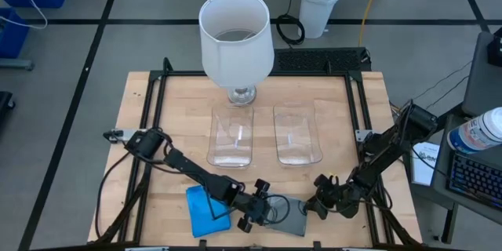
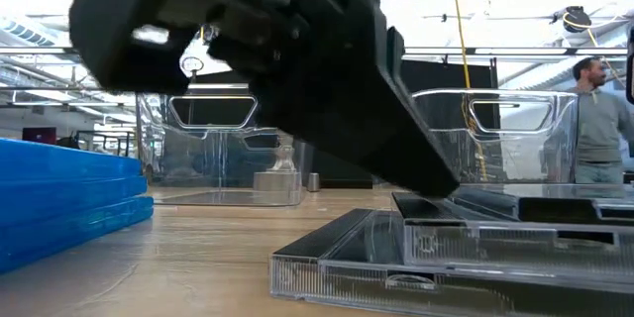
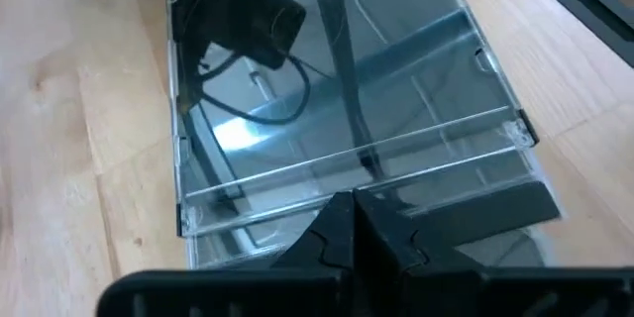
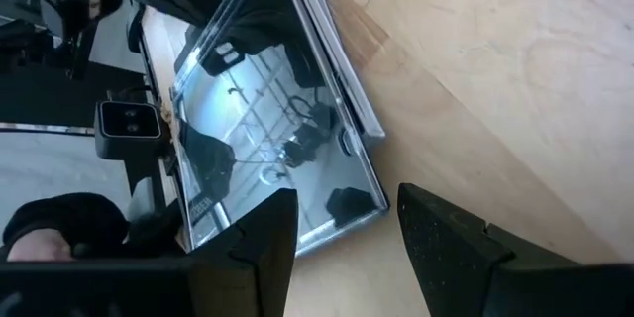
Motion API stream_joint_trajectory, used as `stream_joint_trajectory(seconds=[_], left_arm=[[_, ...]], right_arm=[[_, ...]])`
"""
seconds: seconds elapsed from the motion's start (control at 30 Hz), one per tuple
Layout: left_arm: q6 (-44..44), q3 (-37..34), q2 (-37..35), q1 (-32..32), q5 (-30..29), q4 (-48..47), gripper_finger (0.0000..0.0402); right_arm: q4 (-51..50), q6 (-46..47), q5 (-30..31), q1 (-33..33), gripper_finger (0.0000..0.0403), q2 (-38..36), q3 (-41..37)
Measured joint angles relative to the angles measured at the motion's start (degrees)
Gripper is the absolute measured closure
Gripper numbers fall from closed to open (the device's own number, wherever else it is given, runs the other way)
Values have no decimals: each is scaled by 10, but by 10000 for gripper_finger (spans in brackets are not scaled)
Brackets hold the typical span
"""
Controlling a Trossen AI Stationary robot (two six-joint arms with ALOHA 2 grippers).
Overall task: Pick & place jewel cases by type
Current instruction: Put the black CD case into the right transparent bin
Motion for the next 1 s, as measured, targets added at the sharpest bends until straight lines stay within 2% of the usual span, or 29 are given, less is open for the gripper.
stream_joint_trajectory(seconds=[0.13, 0.33, 0.53, 0.73, 1.0], left_arm=[[-4, 0, 4, 3, -1, 6, 378], [-1, 1, 9, 3, -3, 16, 397], [-6, 1, 9, 3, -3, 16, 372], [-7, 1, 10, 3, -11, 19, 367], [1, 0, 10, 3, -11, 26, 366]], right_arm=[[1, 1, 9, 3, 234, 0, 0], [7, -1, 7, 3, 236, 0, 0], [18, -12, -3, 12, 267, 0, 0], [9, -7, -24, 21, 299, 0, 0], [-11, -13, -26, 21, 300, -1, 0]])
